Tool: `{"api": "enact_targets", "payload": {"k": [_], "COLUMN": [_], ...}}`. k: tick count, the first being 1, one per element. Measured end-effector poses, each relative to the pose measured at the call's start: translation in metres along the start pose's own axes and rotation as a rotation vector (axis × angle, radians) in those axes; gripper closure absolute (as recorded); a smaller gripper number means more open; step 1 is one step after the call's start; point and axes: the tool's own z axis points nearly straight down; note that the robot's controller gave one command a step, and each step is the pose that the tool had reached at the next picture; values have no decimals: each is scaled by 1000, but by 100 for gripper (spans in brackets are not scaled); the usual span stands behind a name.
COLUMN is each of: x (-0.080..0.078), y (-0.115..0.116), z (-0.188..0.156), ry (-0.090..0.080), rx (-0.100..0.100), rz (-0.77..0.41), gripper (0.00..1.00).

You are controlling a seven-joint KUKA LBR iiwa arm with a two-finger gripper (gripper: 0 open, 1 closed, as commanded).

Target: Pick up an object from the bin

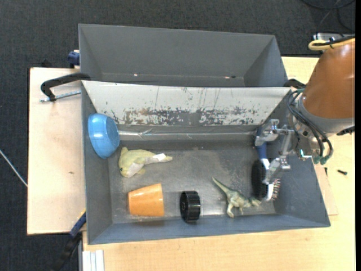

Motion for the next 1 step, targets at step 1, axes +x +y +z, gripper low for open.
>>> {"api": "enact_targets", "payload": {"k": [1], "x": [12], "y": [46], "z": [132], "ry": [4], "rx": [7], "rz": [-519], "gripper": [0]}}
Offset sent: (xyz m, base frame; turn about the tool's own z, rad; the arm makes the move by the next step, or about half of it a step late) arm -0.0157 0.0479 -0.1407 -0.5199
